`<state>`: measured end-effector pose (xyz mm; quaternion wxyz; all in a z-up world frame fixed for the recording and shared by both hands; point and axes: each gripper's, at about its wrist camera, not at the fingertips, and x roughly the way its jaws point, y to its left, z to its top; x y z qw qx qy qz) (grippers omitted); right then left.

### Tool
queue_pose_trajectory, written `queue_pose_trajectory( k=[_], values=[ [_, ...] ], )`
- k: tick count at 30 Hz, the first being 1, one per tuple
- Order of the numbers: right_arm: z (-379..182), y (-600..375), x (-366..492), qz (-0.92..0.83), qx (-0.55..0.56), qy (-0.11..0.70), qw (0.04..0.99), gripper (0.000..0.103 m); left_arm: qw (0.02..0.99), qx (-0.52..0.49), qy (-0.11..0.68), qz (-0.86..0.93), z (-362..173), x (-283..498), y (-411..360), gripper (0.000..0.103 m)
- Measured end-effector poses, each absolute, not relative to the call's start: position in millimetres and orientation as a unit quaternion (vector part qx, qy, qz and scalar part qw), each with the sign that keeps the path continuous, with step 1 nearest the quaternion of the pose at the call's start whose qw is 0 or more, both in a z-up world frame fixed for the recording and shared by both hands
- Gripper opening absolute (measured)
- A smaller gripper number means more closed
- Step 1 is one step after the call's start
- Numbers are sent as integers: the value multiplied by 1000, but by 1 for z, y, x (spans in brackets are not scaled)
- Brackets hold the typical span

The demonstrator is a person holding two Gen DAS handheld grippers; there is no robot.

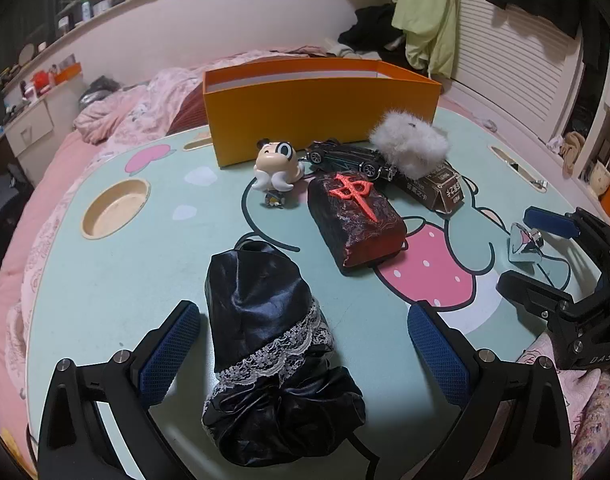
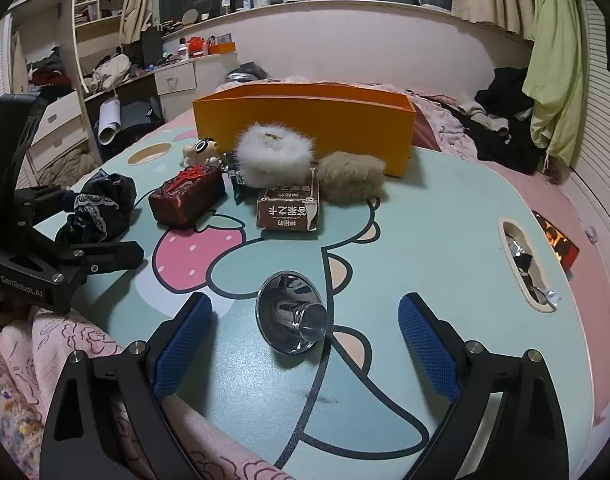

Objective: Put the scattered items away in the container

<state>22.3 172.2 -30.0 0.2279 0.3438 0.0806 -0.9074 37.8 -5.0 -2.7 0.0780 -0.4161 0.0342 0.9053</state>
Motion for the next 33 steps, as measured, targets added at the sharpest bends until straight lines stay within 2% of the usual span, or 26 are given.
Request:
queue_pose_trajectory(
  k=[10,12,13,14,16,19,25,33],
  values=[
    [-30,173,23,-907,344,81,229,94,77,-416,34,906,-2,38,-5,103],
    [-29,172,23,-906,343,82,233,92,72,-411,34,908,-1,40,-5,99],
    [-29,172,24,-907,341,83,234,85,70,-406,33,911,1,42,-6,83],
    [-28,171,25,-908,336,83,236,78,68,-400,32,913,3,44,-6,58],
    [-26,172,27,-911,328,80,238,29,72,-395,25,916,6,47,-9,34],
    [-21,177,31,-916,313,70,241,30,78,-389,23,918,13,53,-10,31],
    [-9,174,27,-922,300,71,235,30,122,-336,22,934,52,70,3,30],
    [25,159,10,-925,286,58,243,30,136,-324,15,936,83,35,6,30]
  ],
)
